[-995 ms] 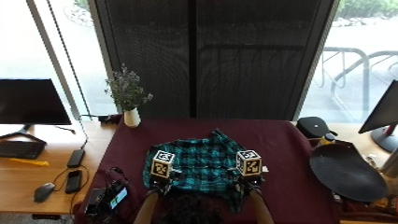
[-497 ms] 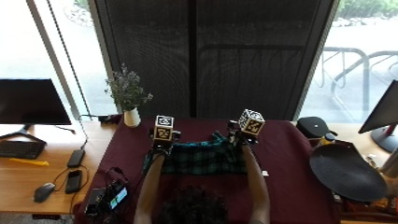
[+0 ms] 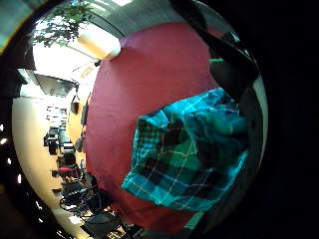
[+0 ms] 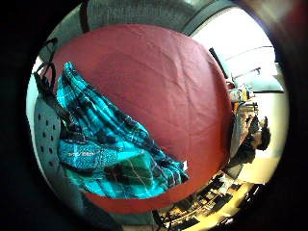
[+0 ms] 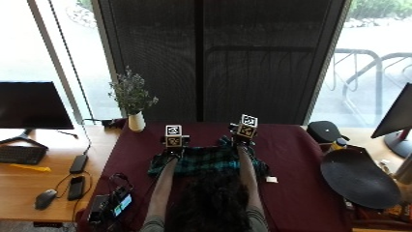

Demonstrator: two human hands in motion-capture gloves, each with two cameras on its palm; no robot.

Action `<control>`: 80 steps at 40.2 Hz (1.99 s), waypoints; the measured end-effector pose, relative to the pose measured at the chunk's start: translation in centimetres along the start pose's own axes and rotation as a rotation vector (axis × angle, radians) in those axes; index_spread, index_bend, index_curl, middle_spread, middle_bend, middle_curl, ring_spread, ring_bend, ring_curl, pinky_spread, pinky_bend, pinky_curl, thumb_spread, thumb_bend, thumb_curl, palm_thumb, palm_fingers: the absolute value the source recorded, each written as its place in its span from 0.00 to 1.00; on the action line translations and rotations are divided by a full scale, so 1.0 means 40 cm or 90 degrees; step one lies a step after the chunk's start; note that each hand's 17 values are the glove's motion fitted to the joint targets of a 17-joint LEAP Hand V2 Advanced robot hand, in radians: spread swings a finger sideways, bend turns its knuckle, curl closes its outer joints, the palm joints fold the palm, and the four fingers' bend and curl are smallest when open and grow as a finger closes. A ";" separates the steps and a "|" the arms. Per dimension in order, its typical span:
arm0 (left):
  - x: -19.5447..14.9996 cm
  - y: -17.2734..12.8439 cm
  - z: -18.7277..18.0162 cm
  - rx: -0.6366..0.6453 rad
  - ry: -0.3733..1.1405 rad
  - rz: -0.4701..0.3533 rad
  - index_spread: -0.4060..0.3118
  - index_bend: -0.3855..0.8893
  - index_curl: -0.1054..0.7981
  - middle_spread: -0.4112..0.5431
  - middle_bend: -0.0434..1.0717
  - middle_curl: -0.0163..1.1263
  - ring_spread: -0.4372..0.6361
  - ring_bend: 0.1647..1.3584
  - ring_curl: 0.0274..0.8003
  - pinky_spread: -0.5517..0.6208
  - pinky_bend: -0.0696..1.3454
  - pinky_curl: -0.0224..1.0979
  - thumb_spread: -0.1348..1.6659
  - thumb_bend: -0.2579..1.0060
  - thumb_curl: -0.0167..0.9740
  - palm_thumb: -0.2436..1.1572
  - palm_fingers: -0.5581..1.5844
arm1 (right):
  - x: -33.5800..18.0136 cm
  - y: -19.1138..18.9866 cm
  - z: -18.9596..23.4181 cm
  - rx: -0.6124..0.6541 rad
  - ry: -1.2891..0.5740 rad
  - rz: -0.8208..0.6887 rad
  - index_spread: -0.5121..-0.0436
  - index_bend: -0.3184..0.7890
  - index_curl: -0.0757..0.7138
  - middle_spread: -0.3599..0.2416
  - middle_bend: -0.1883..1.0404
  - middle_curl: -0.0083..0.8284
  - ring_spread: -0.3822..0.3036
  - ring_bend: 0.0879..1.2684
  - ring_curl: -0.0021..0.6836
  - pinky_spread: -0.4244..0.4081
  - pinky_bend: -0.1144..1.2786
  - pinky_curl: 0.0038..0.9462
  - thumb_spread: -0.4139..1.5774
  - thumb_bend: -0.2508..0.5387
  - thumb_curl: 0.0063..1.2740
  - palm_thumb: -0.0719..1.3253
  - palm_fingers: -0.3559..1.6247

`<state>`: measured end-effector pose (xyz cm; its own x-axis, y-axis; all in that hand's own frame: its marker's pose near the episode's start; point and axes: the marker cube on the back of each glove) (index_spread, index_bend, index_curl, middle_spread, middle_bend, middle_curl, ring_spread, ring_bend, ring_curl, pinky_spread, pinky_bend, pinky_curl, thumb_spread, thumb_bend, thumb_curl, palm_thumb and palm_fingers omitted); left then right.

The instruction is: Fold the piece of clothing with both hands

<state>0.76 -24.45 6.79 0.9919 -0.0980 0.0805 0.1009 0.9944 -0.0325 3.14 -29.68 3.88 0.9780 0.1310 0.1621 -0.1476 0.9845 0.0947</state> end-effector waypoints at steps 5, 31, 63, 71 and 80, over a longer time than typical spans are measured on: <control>-0.020 -0.005 0.010 -0.024 0.007 -0.026 0.15 0.47 0.65 0.09 0.48 0.48 0.07 0.42 0.53 0.46 0.11 0.20 0.77 0.20 0.36 0.80 0.77 | -0.001 -0.010 -0.001 -0.007 -0.023 -0.015 0.45 0.39 0.46 0.20 0.41 0.57 0.20 0.53 0.67 0.11 0.52 0.40 0.65 0.29 0.38 0.83 0.81; 0.118 0.043 -0.062 0.316 -0.028 0.146 0.30 0.41 0.55 0.20 0.26 0.43 0.20 0.32 0.49 0.52 0.23 0.28 0.75 0.18 0.35 0.73 0.62 | 0.343 0.439 -0.094 0.066 -0.297 0.253 0.53 0.36 0.47 0.44 0.26 0.45 0.49 0.28 0.56 0.39 0.57 0.41 0.77 0.25 0.35 0.66 0.56; 0.047 0.167 -0.041 -0.210 0.215 0.108 0.45 0.44 0.53 0.46 0.22 0.33 0.65 0.32 0.42 0.75 0.39 0.36 0.90 0.22 0.17 0.24 0.39 | 0.094 0.362 -0.137 -0.037 -0.437 0.251 0.49 0.37 0.30 0.42 0.29 0.48 0.23 0.51 0.65 0.13 0.63 0.40 0.70 0.43 0.39 0.76 0.71; -0.046 0.170 -0.237 -0.033 0.297 0.110 0.45 0.41 0.51 0.43 0.25 0.35 0.60 0.33 0.42 0.71 0.38 0.36 0.93 0.27 0.21 0.33 0.44 | -0.051 0.151 -0.053 0.107 -0.321 0.147 0.48 0.38 0.33 0.35 0.28 0.47 0.21 0.48 0.64 0.12 0.61 0.39 0.64 0.36 0.41 0.79 0.72; -0.168 0.200 -0.324 0.082 0.287 0.052 0.43 0.41 0.51 0.40 0.27 0.37 0.56 0.32 0.42 0.69 0.36 0.36 0.94 0.30 0.24 0.39 0.47 | -0.405 0.294 -0.134 0.045 -0.278 0.014 0.46 0.38 0.35 0.31 0.28 0.47 0.19 0.46 0.64 0.10 0.59 0.38 0.58 0.29 0.44 0.80 0.73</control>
<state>-4.09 -16.36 -6.92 0.9336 0.0004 -0.3582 0.0397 0.9937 0.1046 -13.67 -19.60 -2.91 0.8226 0.0759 0.5636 -0.1925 0.9697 0.1504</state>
